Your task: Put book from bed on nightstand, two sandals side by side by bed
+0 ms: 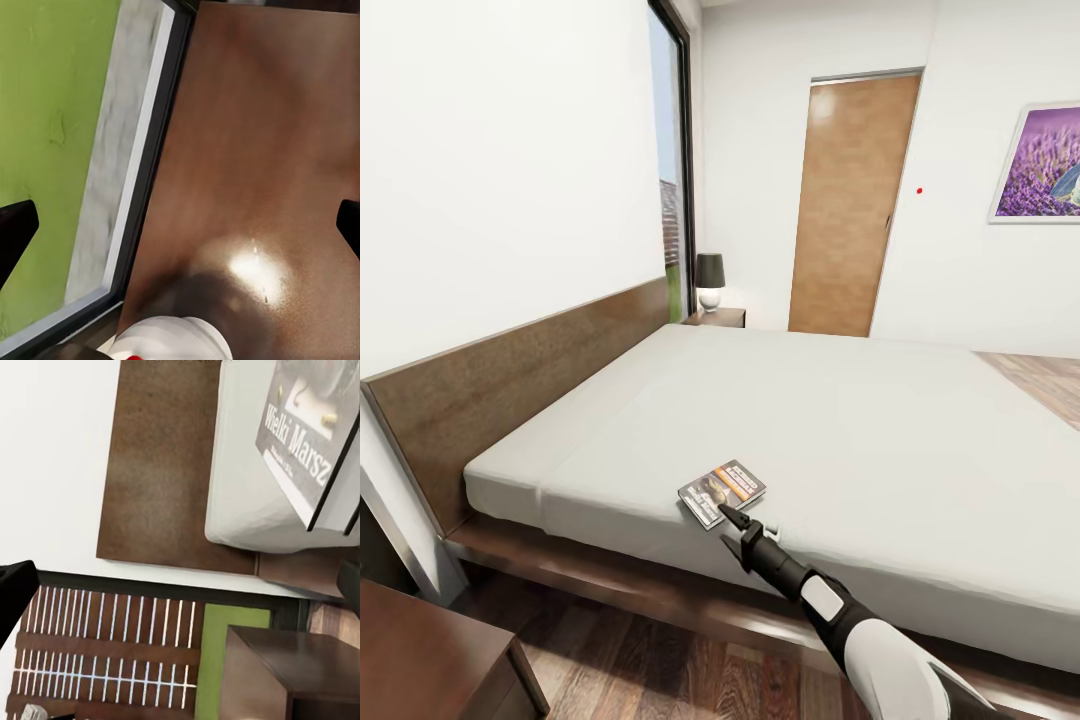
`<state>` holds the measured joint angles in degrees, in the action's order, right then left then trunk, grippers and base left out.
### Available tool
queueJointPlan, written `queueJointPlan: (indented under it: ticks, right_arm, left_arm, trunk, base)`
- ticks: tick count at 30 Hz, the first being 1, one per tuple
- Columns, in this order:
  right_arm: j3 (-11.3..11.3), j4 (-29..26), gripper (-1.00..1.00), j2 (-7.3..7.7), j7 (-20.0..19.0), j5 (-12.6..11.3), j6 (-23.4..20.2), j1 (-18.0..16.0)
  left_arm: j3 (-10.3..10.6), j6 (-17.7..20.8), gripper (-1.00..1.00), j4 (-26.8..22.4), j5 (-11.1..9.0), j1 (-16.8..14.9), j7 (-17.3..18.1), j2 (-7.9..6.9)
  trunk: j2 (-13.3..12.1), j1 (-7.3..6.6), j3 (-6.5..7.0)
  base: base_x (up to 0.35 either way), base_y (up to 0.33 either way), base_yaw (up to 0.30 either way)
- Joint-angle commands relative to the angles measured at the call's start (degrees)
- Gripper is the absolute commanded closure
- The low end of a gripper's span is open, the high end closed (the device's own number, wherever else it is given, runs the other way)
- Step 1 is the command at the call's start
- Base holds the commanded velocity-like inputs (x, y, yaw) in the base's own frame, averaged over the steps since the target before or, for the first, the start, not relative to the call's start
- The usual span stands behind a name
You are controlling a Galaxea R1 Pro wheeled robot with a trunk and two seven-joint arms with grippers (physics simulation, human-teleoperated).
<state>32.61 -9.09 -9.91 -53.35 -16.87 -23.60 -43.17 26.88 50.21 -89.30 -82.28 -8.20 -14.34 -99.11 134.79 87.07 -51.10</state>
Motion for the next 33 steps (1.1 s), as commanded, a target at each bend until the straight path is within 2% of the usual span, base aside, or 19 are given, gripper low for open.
queueJointPlan:
  ticks: [1,15,24,33]
  right_arm:
    - [0.0,0.0,-1.00,0.02,0.0,-0.4,-0.5,0.0]
    - [0.3,0.0,-1.00,0.28,0.1,-0.5,-0.5,-0.2]
    - [0.3,0.1,-1.00,0.33,0.1,-1.9,-0.5,-0.2]
    - [0.3,0.1,-1.00,0.33,0.1,-2.2,-0.5,-0.2]
  left_arm:
    - [0.4,0.1,-1.00,-0.1,-0.6,-0.4,-0.5,-0.01]
    - [0.4,0.1,-1.00,-0.1,-0.6,-0.4,-0.6,0.03]
    - [0.4,0.1,-1.00,-0.2,-0.6,-0.4,-0.6,0.04]
    - [0.4,0.1,-1.00,-0.2,-0.6,-0.4,-0.6,0.01]
  trunk:
    - [0.0,-0.01,-0.06]
    - [0.0,-0.01,-0.06]
    - [0.0,-0.01,-0.06]
    - [0.0,-0.01,-0.06]
  base:
    - [0.000,0.000,0.000]
    - [0.000,0.000,0.000]
    - [0.000,0.000,0.000]
    - [0.000,0.000,0.000]
